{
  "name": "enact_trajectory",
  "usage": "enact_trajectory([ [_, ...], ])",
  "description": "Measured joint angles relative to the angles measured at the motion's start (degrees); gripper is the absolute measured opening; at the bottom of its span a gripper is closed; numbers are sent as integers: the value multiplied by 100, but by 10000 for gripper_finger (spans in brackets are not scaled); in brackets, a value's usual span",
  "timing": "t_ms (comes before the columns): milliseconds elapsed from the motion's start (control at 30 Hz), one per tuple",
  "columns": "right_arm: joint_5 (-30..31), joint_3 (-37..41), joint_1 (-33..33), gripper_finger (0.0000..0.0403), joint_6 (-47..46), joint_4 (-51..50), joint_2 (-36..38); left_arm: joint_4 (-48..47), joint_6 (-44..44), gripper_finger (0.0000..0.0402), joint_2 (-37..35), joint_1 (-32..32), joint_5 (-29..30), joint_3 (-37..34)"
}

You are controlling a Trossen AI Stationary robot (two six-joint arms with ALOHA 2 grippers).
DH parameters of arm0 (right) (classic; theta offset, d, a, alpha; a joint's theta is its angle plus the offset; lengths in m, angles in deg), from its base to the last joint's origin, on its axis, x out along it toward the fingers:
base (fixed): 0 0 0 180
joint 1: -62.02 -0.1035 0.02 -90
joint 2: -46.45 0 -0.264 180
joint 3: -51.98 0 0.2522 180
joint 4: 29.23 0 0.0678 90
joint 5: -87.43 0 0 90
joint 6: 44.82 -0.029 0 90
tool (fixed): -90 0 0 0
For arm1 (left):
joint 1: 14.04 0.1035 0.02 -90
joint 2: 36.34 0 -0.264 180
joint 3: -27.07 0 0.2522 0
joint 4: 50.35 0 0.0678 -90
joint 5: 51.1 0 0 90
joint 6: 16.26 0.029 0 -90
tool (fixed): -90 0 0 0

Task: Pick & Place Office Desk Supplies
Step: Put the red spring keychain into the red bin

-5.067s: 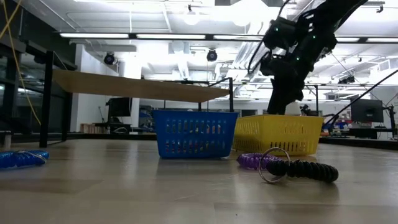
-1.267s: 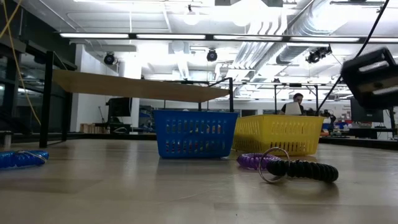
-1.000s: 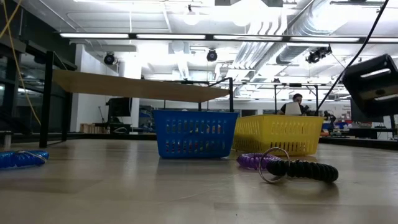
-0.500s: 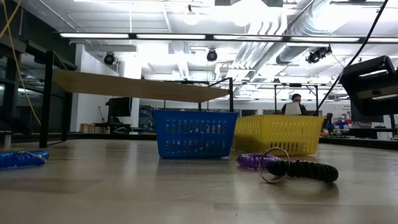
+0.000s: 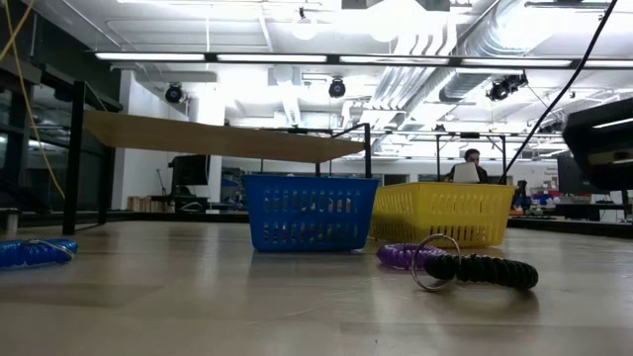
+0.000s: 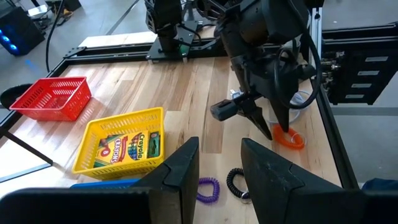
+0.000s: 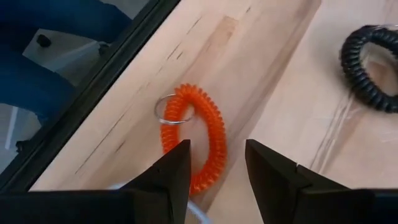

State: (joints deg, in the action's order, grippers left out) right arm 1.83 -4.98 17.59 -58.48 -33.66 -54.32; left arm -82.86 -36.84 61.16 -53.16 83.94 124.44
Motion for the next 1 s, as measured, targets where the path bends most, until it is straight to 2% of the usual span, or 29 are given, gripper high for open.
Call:
enact_trajectory([
  [633,-3,0,28,138,-169,-187,2,-1,-1,113,0,0,-2,0],
  [1000,15,0,28,80,-153,-199,2,-2,0,113,0,0,-2,0],
])
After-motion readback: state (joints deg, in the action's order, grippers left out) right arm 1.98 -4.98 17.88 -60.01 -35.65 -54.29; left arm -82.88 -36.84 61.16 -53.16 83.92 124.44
